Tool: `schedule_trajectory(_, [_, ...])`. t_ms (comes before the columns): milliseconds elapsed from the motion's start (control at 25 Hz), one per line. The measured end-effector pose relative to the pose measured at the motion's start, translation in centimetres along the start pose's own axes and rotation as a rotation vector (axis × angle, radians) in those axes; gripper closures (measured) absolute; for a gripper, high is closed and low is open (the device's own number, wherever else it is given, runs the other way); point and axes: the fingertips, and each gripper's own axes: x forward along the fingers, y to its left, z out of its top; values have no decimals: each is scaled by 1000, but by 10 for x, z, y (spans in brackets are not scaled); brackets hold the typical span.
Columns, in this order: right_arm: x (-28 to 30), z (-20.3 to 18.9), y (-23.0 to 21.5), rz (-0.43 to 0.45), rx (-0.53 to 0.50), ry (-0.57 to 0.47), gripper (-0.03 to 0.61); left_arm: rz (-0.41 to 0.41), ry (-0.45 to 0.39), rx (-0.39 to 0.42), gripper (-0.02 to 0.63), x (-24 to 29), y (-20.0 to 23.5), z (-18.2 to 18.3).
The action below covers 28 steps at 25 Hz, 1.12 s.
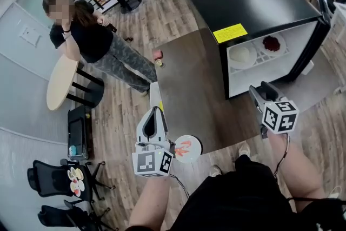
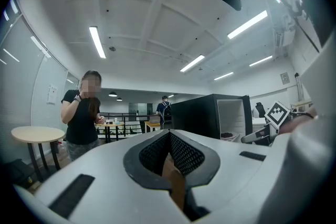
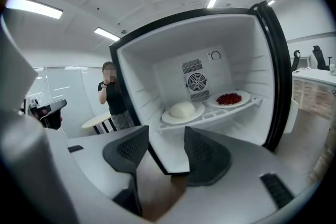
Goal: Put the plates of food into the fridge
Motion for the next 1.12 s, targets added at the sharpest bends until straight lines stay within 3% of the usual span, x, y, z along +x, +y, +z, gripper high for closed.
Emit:
schedule_trajectory(680, [-5,-129,133,118,17,148,354,30,42,-4,611,-100,74,-51])
schedule_trajectory(960, [-9,-171,171,141,63,195,354,36,70,-15,611,-128,94,-65])
schedule_trajectory(1120, [-11,-198,189,172,146,231,354,37,85,-19,610,-140,100,-76])
